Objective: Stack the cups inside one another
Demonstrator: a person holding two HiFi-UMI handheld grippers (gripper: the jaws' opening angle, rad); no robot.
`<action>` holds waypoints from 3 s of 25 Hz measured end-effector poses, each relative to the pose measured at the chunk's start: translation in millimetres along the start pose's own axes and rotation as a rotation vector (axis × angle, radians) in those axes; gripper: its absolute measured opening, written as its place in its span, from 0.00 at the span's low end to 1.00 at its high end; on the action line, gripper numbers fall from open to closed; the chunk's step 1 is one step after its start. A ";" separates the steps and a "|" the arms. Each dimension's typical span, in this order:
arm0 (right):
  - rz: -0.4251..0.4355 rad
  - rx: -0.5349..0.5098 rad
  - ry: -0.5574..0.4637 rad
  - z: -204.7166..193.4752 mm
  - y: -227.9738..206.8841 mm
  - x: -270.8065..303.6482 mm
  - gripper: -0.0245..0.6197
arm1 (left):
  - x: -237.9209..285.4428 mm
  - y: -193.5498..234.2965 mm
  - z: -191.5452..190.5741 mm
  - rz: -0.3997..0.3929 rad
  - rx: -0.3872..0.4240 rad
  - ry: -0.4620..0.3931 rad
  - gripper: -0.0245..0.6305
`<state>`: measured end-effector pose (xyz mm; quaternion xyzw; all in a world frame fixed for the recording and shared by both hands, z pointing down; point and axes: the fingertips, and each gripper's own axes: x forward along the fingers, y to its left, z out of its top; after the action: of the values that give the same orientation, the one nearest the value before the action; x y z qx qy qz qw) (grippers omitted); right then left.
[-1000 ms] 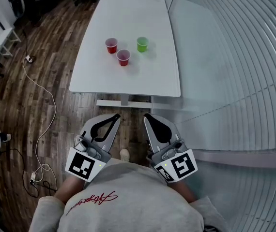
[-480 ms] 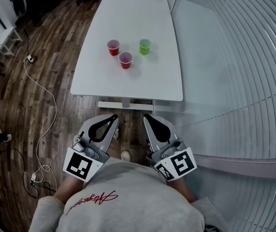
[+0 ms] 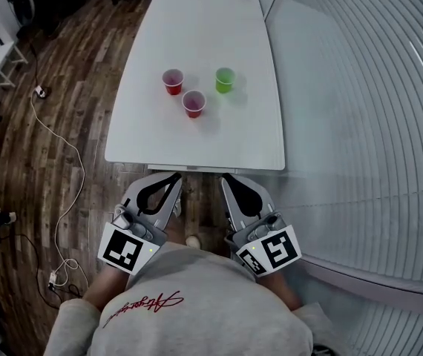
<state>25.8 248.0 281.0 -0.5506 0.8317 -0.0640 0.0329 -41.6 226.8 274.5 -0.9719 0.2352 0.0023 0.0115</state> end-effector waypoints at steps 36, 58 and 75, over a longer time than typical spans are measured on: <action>-0.100 -0.056 -0.041 23.4 -132.8 199.3 0.04 | 140.6 202.9 -5.1 -0.057 0.021 -0.033 0.03; -0.203 -0.057 0.010 14.8 -188.3 263.4 0.04 | 183.4 287.4 -32.3 -0.078 -0.038 0.019 0.03; -0.161 -0.107 0.126 -6.8 -228.7 246.5 0.04 | 189.8 277.1 -30.3 0.051 -0.028 0.011 0.03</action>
<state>136.9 -66.4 324.2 -0.6116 0.7873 -0.0562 -0.0542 0.5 -107.0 297.0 -0.9657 0.2597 0.0006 -0.0035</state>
